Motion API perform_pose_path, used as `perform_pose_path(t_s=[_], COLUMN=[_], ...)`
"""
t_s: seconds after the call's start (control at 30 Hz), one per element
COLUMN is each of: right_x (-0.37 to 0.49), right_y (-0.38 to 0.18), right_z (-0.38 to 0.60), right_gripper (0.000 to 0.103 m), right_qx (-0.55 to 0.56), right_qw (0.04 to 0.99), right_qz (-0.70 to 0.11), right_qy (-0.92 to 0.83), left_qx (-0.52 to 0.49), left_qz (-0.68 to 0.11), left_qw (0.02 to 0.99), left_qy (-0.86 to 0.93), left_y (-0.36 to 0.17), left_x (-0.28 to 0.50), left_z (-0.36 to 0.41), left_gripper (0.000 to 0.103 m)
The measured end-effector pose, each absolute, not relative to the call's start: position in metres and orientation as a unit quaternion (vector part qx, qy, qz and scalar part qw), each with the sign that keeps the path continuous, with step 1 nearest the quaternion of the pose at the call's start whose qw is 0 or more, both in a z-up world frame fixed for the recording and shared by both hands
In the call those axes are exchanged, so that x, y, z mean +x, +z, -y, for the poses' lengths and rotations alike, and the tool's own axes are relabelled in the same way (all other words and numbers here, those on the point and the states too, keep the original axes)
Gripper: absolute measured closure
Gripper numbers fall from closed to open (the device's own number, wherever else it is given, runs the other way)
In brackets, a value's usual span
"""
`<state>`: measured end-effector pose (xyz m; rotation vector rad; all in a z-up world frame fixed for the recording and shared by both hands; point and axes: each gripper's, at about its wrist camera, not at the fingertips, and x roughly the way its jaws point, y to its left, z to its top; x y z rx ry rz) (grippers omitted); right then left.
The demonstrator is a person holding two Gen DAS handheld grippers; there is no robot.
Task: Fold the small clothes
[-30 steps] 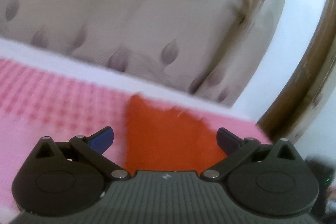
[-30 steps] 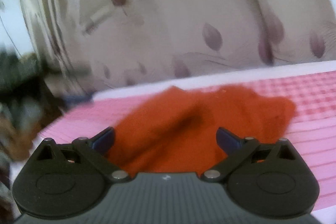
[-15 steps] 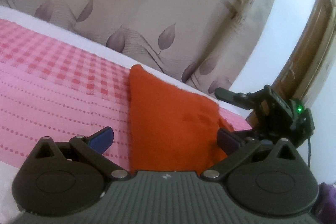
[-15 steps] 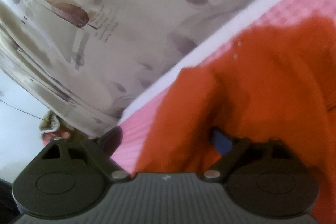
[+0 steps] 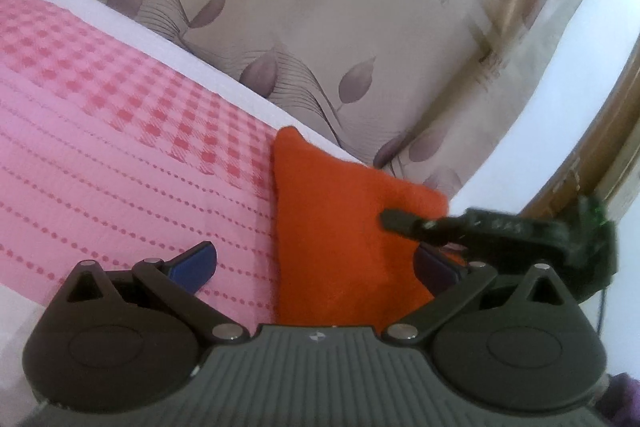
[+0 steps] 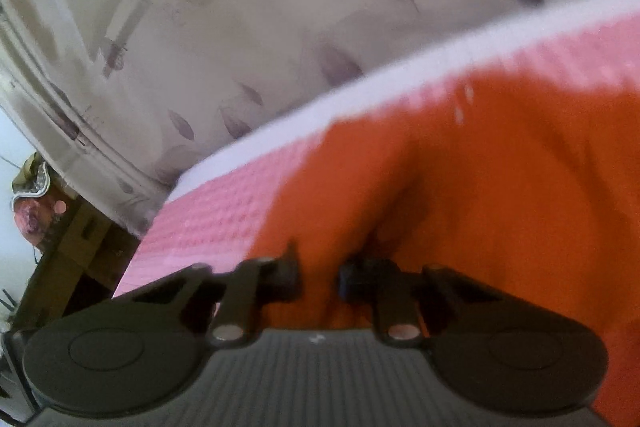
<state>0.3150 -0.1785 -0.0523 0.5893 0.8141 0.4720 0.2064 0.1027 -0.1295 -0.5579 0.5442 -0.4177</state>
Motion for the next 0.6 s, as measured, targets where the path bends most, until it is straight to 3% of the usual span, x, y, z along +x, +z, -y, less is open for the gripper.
perform_pose_path(t_s=[0.3,0.6], right_x=[0.315,0.306], right_y=[-0.016,-0.033], right_z=[0.25,0.305], right_gripper=[0.087,0.087], right_qx=[0.244,0.218], right_qw=[0.886,0.895], right_qz=[-0.354,-0.375], right_qy=[0.176,0.107], left_qx=[-0.272,-0.27], left_qz=[-0.266,-0.267], left_qw=[0.904,0.904], left_qy=[-0.195,-0.195], left_y=[-0.13,-0.131], left_x=[0.208,0.21], left_z=[-0.104,-0.105], left_gripper=[0.0,0.0])
